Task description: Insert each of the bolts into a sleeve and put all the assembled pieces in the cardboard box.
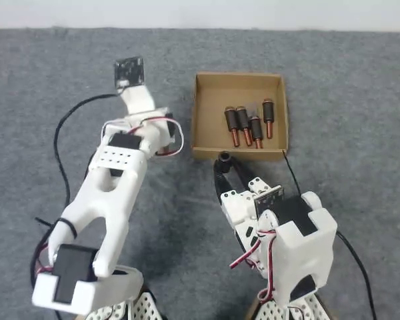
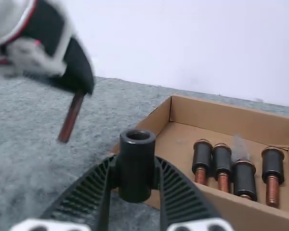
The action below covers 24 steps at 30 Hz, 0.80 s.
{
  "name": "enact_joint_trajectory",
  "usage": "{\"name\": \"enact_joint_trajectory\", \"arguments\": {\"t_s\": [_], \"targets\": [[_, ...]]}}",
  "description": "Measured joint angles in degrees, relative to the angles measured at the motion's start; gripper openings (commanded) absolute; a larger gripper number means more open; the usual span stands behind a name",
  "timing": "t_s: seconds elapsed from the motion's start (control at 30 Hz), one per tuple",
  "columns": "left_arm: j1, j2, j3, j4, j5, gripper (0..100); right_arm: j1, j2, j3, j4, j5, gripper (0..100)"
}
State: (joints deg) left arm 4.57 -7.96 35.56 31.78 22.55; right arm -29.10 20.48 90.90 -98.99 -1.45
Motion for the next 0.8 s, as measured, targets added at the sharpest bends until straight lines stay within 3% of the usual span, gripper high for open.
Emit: {"name": "enact_joint_trajectory", "arguments": {"t_s": [0.2, 0.4, 0.8], "targets": [[2.73, -0.53, -2.37, 0.00, 0.00, 1, 0.00, 0.00, 0.00, 0.00, 0.00, 0.6], [6.51, -10.90, -2.02, 0.00, 0.00, 1, 0.00, 0.00, 0.00, 0.00, 0.00, 0.6], [16.18, -29.63, 9.41, -3.16, 0.00, 1, 0.00, 0.00, 0.00, 0.00, 0.00, 0.6]]}}
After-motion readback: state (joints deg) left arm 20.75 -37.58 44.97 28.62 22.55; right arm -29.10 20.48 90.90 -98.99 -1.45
